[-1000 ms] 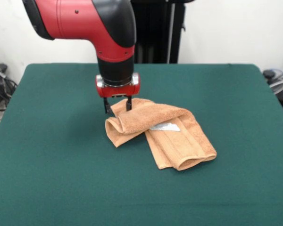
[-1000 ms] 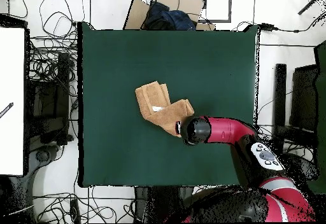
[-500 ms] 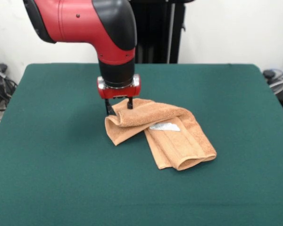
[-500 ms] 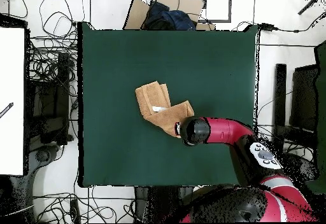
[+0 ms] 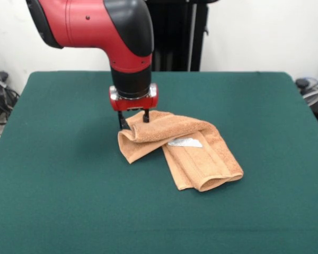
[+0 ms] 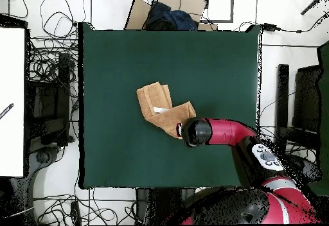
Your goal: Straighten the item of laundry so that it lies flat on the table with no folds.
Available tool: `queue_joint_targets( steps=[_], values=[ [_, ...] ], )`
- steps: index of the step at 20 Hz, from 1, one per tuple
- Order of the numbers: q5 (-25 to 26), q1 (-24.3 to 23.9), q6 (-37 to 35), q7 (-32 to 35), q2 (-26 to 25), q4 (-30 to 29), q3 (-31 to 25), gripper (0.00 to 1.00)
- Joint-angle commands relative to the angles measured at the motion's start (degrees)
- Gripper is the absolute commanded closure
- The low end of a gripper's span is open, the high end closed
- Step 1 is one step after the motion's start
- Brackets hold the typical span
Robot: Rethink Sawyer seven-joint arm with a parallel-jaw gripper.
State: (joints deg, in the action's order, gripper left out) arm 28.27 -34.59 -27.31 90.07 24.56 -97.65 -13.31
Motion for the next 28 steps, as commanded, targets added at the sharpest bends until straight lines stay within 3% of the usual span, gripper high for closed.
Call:
queue_joint_targets(
  steps=[1, 5, 6, 19, 24, 28],
  values=[
    [4.6, 1.1, 5.8, 2.7, -5.3, 1.4, 0.2, 0.0],
    [4.8, 1.0, 5.8, 2.4, -5.3, 1.4, 0.1, 0.0],
    [4.9, 1.0, 5.8, 2.2, -5.3, 1.4, 0.0, 1.0],
    [4.2, 1.0, 5.6, 3.4, -3.8, -0.3, 0.2, 1.0],
    [0.8, 0.8, 2.2, 6.0, 9.8, -12.4, 0.4, 1.0],
    [-1.7, 0.2, 0.4, 6.2, 15.2, -17.0, -1.0, 1.0]
  ],
)
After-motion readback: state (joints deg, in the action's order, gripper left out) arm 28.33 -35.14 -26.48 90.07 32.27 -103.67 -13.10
